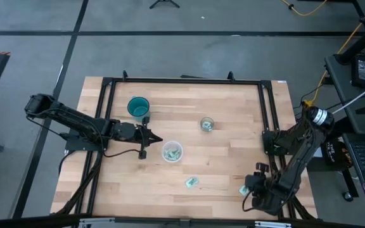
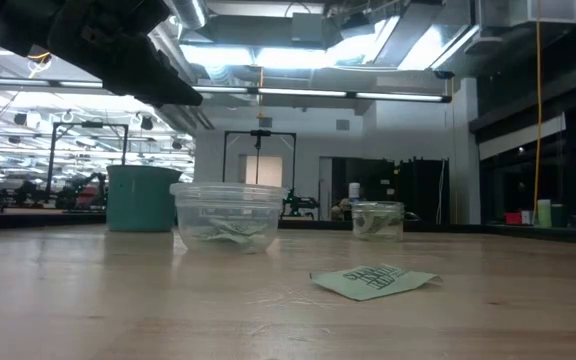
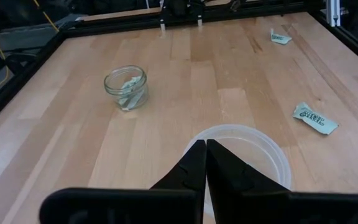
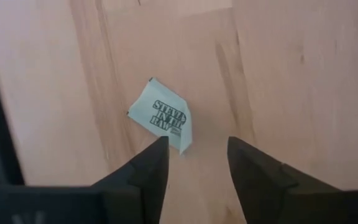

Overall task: Pick and place Stevia / Truvia into bins
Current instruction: Put the white stevia packet into the transparent glass container

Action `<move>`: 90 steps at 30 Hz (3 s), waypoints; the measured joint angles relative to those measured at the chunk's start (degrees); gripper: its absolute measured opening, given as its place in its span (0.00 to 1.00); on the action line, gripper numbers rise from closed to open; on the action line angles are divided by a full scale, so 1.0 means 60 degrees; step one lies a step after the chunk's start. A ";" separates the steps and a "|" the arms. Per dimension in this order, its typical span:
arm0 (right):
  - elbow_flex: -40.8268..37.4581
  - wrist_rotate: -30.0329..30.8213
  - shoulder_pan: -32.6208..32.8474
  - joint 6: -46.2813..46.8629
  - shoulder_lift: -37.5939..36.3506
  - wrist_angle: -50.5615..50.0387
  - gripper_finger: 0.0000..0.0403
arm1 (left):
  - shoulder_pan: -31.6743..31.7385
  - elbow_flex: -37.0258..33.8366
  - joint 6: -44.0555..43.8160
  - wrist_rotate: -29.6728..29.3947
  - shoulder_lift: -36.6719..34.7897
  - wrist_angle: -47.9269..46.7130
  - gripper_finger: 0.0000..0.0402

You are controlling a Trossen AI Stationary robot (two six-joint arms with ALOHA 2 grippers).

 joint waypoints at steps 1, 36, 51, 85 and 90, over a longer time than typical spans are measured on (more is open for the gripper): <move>0.0000 -0.0002 0.0016 0.0001 0.0096 0.0031 0.42 | 0.0003 0.0000 0.0000 0.0000 0.0000 0.0000 0.02; -0.1104 0.0308 0.0055 0.1142 0.0804 0.1968 0.43 | 0.0003 0.0000 0.0000 0.0000 0.0000 -0.0033 0.02; -0.1104 0.0220 0.0055 0.1111 0.0802 0.1883 0.08 | 0.0002 0.0000 0.0000 0.0000 0.0000 -0.0030 0.01; -0.1100 0.2608 -0.1848 -0.1679 -0.2499 0.1359 0.00 | -0.0001 0.0000 -0.0521 0.0000 0.0000 0.0083 0.01; -0.1100 0.2663 -0.2457 -0.2408 -0.2510 0.1424 0.00 | 0.0001 0.0000 -0.0521 0.0000 0.0000 0.0083 0.01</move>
